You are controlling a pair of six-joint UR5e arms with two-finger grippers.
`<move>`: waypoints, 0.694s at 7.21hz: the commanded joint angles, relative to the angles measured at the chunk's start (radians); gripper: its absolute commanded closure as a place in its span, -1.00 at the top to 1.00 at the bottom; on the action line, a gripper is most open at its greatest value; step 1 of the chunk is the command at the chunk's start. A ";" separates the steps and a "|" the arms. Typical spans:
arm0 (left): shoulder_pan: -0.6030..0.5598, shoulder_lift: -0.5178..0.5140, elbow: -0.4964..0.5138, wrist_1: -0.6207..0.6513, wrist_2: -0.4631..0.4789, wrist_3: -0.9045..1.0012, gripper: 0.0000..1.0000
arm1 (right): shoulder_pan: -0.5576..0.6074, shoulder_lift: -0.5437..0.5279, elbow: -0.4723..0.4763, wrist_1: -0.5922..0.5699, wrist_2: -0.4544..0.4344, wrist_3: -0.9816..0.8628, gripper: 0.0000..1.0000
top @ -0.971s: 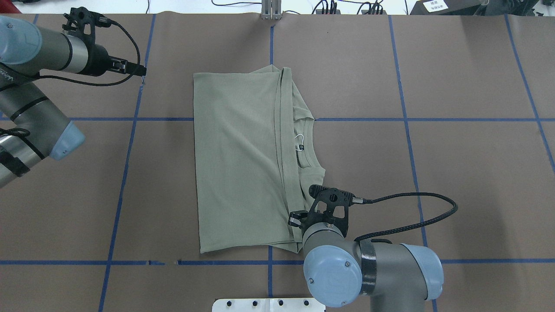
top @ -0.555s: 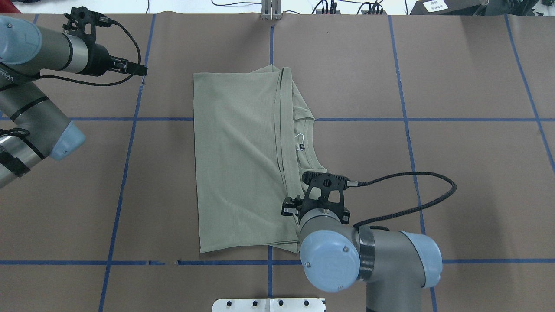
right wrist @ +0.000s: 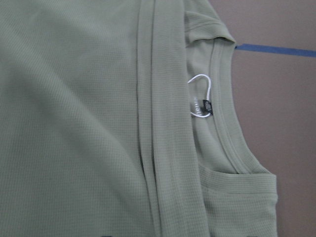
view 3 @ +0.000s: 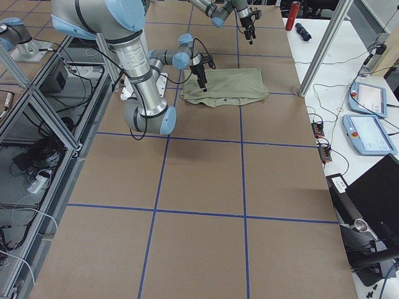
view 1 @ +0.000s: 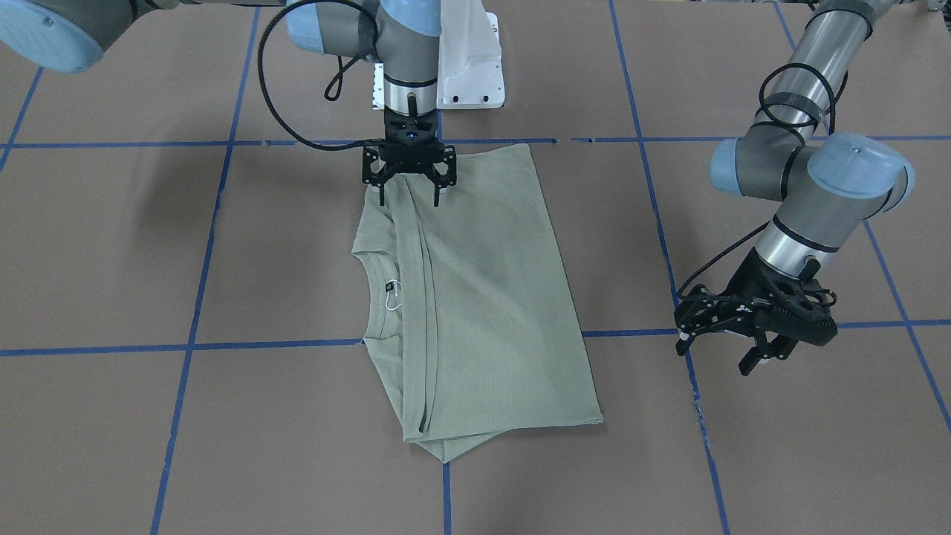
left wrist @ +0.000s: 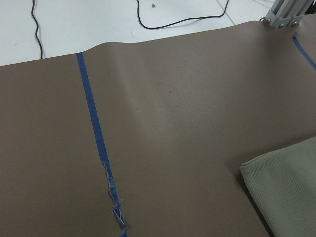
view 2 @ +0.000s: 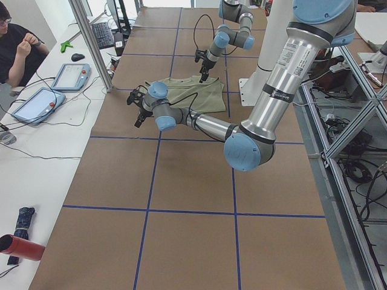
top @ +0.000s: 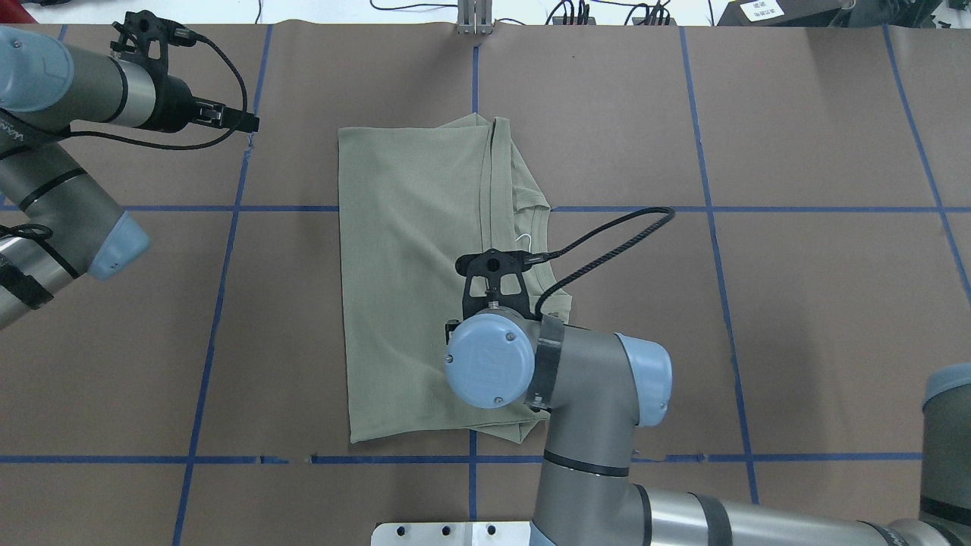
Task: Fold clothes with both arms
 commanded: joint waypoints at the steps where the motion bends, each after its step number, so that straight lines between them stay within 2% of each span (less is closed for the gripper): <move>1: 0.000 0.001 0.004 0.000 0.000 0.000 1.00 | 0.000 0.045 -0.042 -0.088 0.055 -0.184 0.54; 4: 0.007 0.001 0.007 0.000 0.000 -0.002 1.00 | -0.033 0.024 -0.006 -0.148 0.057 -0.250 0.18; 5: 0.008 0.001 0.009 0.000 0.001 0.000 1.00 | -0.046 0.002 0.042 -0.168 0.090 -0.251 0.17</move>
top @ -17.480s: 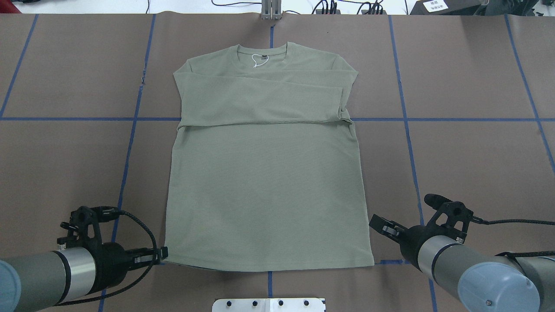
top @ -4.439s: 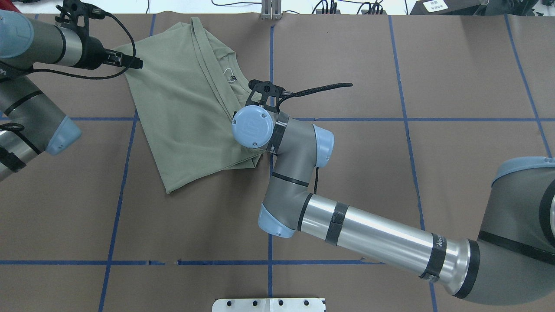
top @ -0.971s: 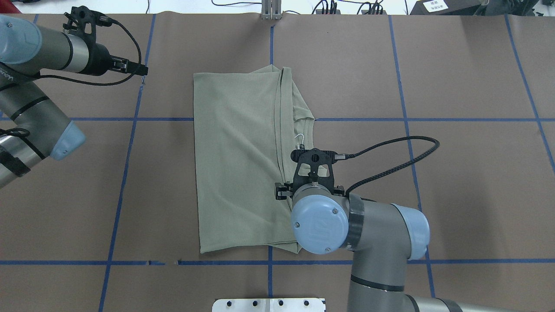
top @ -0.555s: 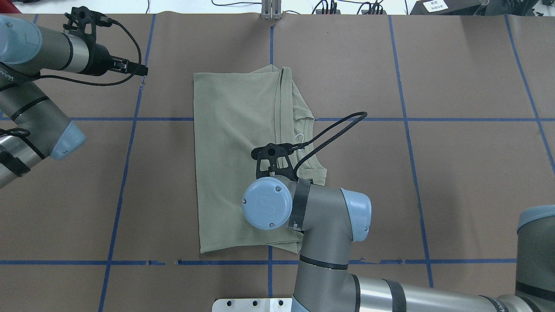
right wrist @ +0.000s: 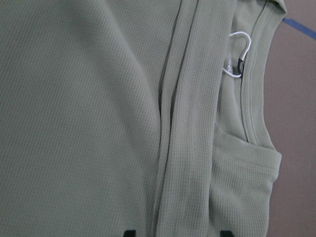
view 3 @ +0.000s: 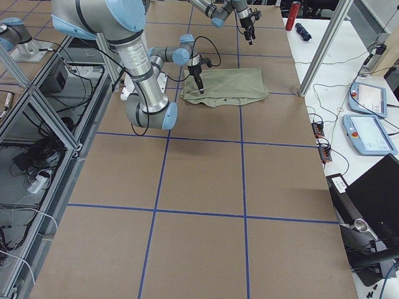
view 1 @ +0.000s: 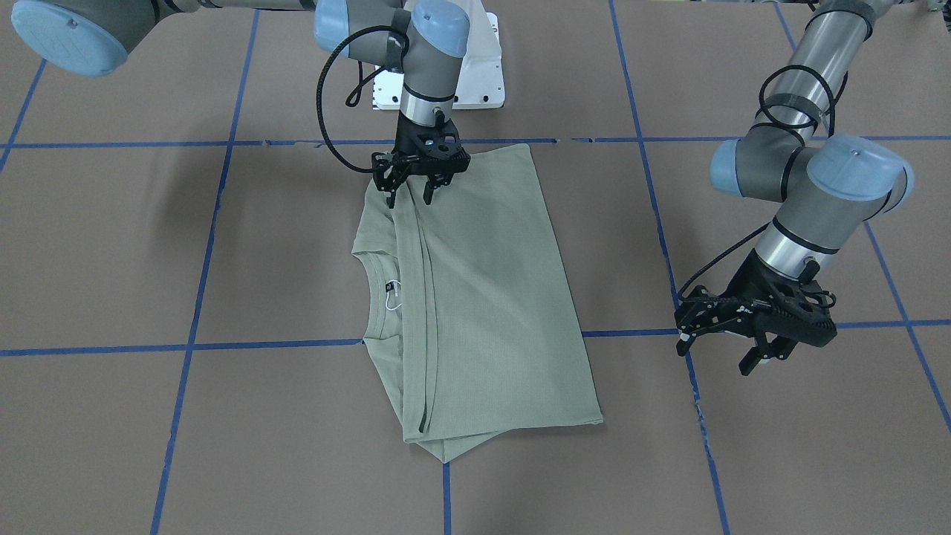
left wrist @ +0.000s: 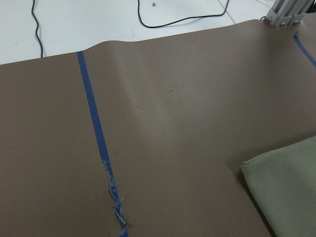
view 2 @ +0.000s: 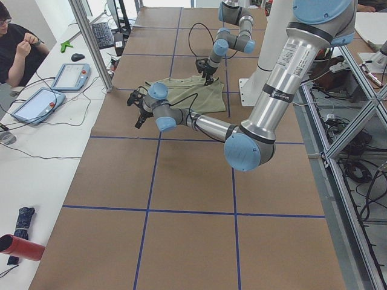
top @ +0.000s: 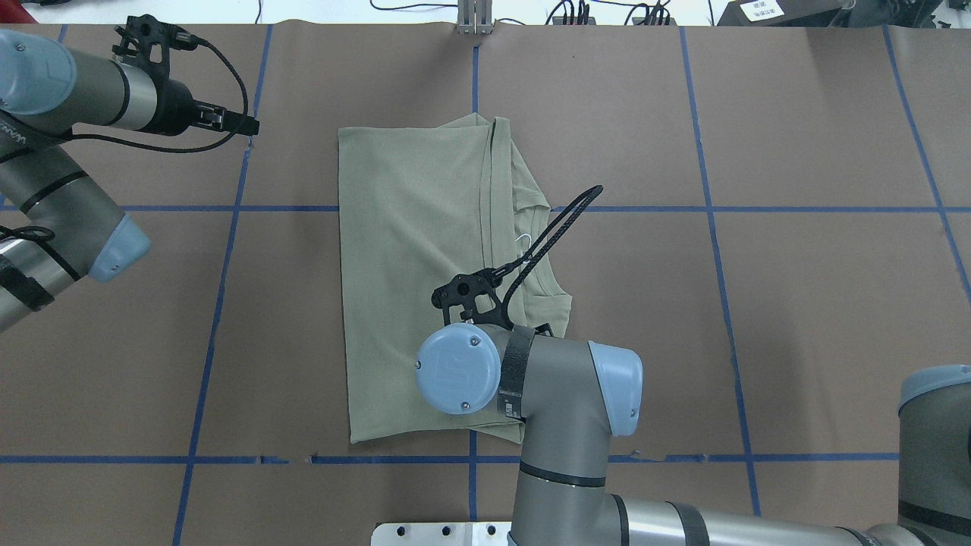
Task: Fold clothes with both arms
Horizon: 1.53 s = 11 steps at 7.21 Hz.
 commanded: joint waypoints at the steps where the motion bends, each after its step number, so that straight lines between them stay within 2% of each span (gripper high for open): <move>1: 0.003 0.002 0.002 0.000 0.001 0.001 1.00 | -0.026 -0.028 0.101 -0.086 0.066 -0.008 0.14; 4: 0.005 0.000 0.002 0.000 0.001 0.003 1.00 | -0.049 -0.058 0.100 -0.082 0.068 -0.020 0.03; 5: 0.005 0.000 0.002 0.000 0.001 0.003 1.00 | -0.050 -0.057 0.097 -0.082 0.066 -0.022 -0.08; 6: 0.006 0.000 0.002 0.000 0.001 0.003 1.00 | -0.050 -0.057 0.099 -0.082 0.068 -0.022 -0.49; 7: 0.006 0.000 0.002 0.000 0.001 0.003 1.00 | -0.050 -0.054 0.103 -0.082 0.065 -0.022 -0.99; 10: 0.009 0.000 0.003 0.000 0.001 0.003 1.00 | -0.030 -0.081 0.151 -0.081 0.062 -0.002 -1.00; 11: 0.012 0.000 0.003 0.000 0.001 0.003 1.00 | -0.027 -0.109 0.198 -0.081 0.062 0.013 -1.00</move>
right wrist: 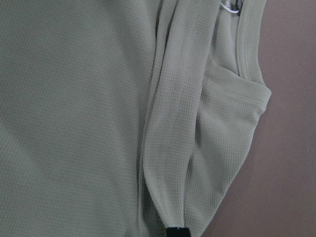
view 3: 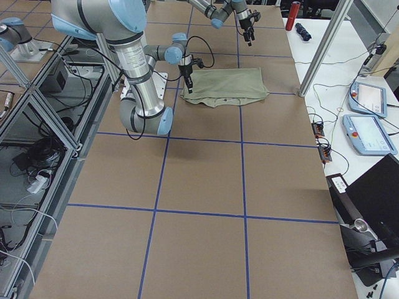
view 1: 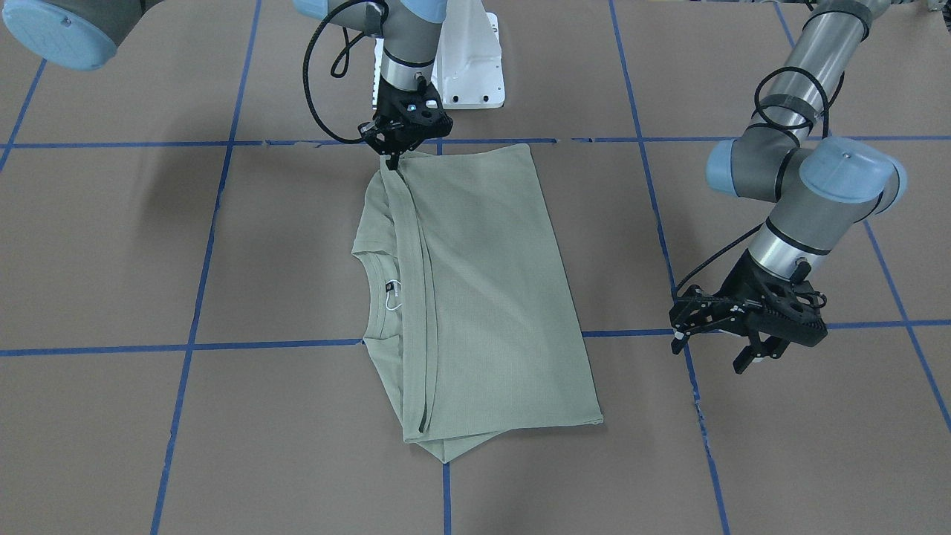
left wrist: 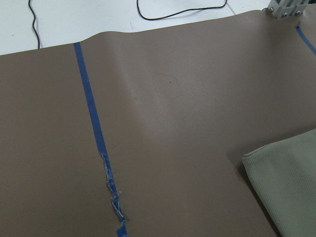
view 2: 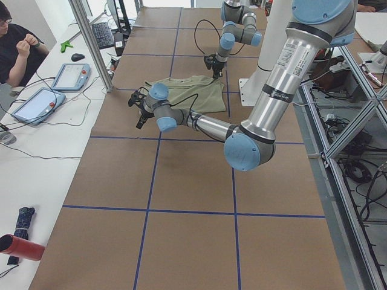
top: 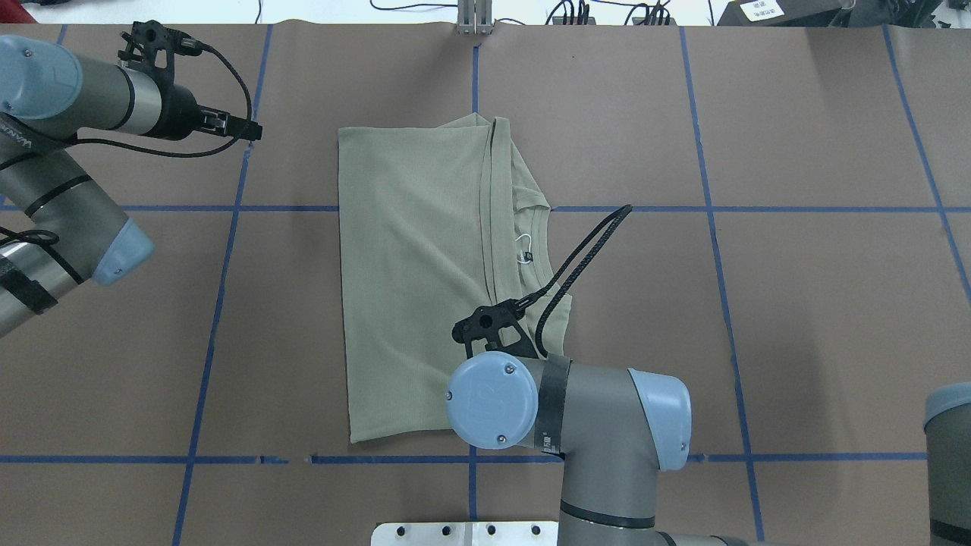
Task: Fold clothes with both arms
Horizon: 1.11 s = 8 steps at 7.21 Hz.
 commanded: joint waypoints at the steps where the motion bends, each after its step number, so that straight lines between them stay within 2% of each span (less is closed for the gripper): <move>1: 0.003 0.002 0.000 0.000 0.000 0.000 1.00 | 0.003 -0.091 0.108 0.008 0.003 0.110 -1.00; 3: 0.003 0.002 0.000 0.000 0.000 0.000 1.00 | -0.058 -0.193 0.108 0.133 -0.029 0.354 -1.00; 4: 0.003 0.002 -0.001 0.000 0.000 0.000 1.00 | -0.070 -0.195 0.107 0.155 -0.075 0.362 0.98; 7: 0.003 0.002 -0.001 0.000 0.000 0.000 1.00 | -0.029 -0.172 0.113 0.157 -0.091 0.353 1.00; 8: 0.003 0.002 -0.001 0.000 0.000 0.000 1.00 | 0.000 -0.132 0.098 0.169 -0.091 0.317 1.00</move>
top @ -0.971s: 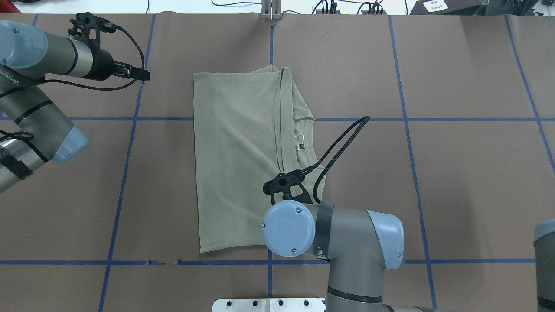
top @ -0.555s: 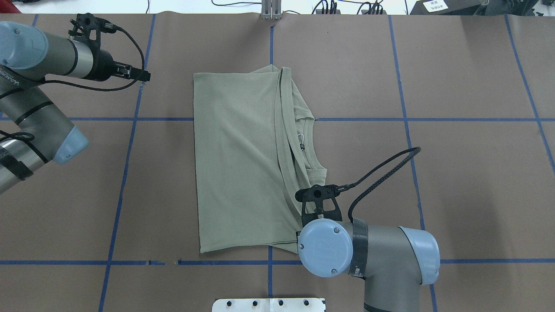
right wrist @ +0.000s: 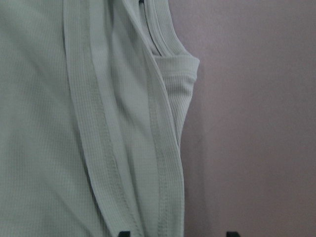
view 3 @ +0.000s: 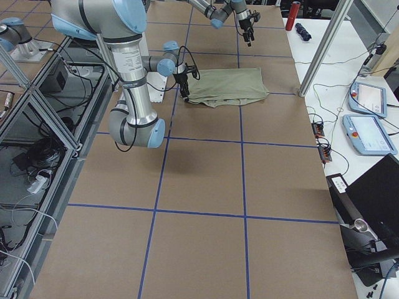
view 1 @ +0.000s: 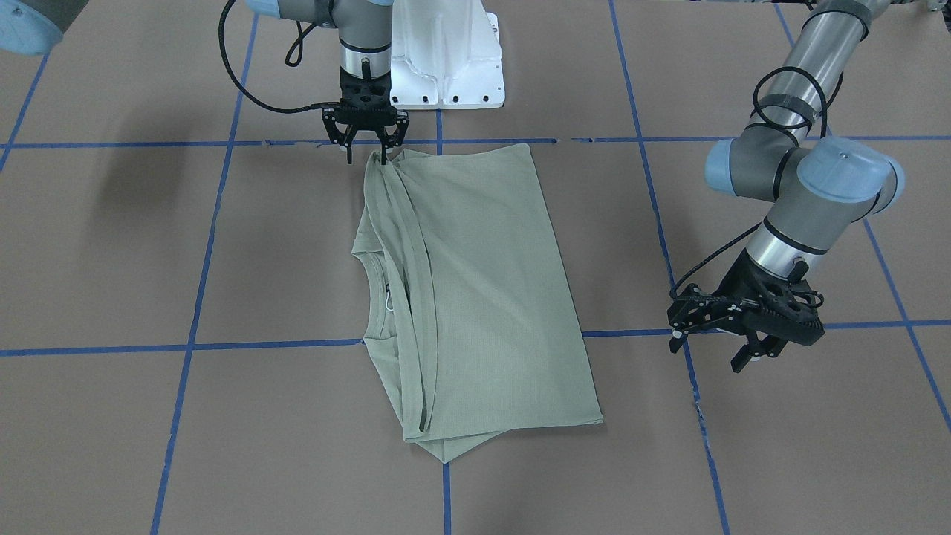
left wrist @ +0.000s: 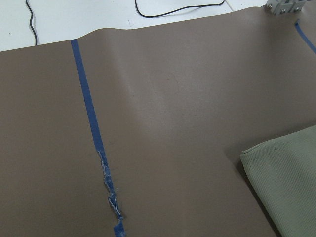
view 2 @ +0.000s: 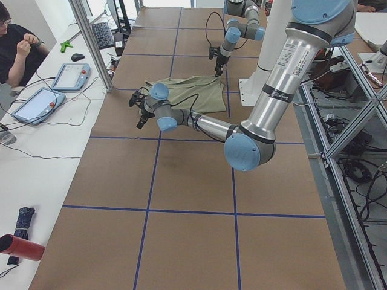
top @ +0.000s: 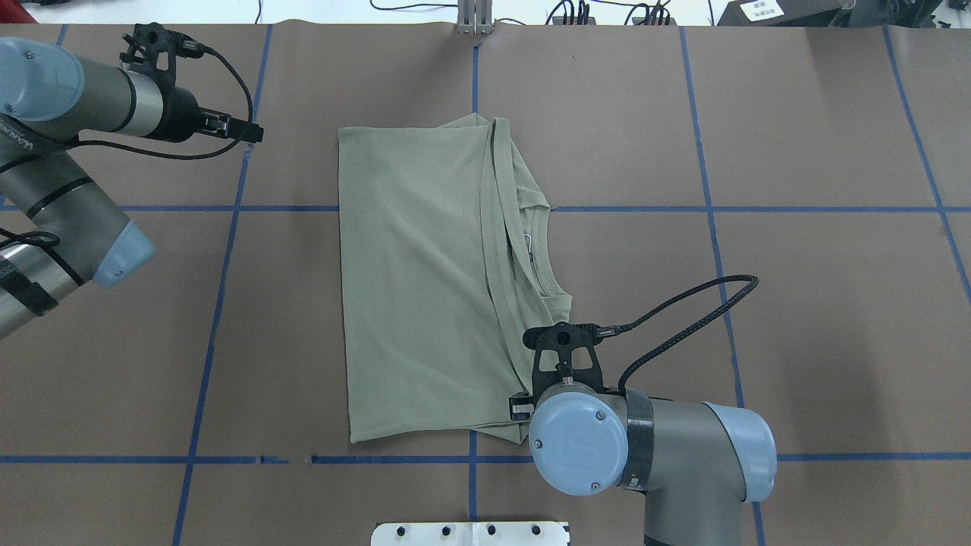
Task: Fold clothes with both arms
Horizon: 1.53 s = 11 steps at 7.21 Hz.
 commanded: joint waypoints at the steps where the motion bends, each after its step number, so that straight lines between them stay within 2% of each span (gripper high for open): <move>1: 0.003 0.000 0.002 0.000 0.000 0.000 1.00 | 0.032 0.045 -0.044 0.041 -0.001 -0.061 1.00; 2: 0.003 0.000 0.002 0.000 0.000 0.000 1.00 | 0.030 0.074 -0.104 0.067 0.002 -0.066 0.82; 3: 0.003 0.000 0.003 0.000 0.000 0.002 1.00 | 0.018 0.101 -0.142 0.067 0.005 -0.089 0.48; 4: 0.003 0.000 0.002 0.000 0.000 0.002 1.00 | 0.012 0.101 -0.150 0.066 0.008 -0.135 0.23; 5: 0.003 0.000 0.003 0.000 0.000 0.002 1.00 | 0.012 0.101 -0.146 0.064 0.011 -0.150 -0.16; 6: 0.003 0.000 0.003 0.000 0.000 0.002 1.00 | 0.012 0.101 -0.140 0.061 0.013 -0.152 -0.66; 7: 0.003 0.000 0.003 0.000 0.002 0.002 1.00 | 0.019 0.099 -0.139 0.061 0.011 -0.181 -0.94; 10: 0.011 0.000 0.003 0.000 0.002 0.002 1.00 | 0.026 0.092 -0.129 0.060 0.008 -0.183 -1.00; 11: 0.011 0.000 0.003 0.000 0.002 0.002 1.00 | 0.036 0.069 -0.082 0.052 0.010 -0.183 -1.00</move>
